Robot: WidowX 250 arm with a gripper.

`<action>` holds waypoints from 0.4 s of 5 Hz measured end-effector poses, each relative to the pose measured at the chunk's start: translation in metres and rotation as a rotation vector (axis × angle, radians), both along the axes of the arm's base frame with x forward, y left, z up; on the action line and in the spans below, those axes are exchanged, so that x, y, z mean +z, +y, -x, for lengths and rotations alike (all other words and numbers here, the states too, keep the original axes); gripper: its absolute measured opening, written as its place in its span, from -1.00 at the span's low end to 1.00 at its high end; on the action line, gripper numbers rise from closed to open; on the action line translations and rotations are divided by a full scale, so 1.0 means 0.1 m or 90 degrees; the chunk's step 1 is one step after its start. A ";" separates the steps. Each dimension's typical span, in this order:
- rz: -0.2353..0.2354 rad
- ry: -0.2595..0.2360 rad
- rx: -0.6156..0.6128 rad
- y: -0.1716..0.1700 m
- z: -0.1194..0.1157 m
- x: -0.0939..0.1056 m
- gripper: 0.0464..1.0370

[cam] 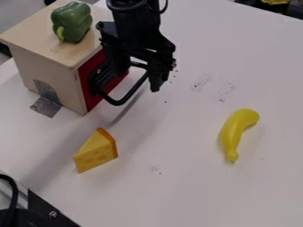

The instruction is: Take the yellow banana and put it on top of the drawer

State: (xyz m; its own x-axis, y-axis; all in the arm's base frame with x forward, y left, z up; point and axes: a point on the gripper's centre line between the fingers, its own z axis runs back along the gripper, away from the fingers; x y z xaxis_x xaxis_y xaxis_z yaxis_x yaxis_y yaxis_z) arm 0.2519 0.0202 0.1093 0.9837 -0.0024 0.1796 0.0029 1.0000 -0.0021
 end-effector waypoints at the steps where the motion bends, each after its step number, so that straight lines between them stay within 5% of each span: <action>1: 0.002 0.017 0.001 0.00 0.03 -0.07 0.92; 2: -0.001 0.002 -0.063 -0.26 -0.19 -0.05 0.92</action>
State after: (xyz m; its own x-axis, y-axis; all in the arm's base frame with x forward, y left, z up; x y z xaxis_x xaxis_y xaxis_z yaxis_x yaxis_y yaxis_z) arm 0.2710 -0.0055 0.1045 0.9792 -0.1002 0.1763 0.1019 0.9948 -0.0003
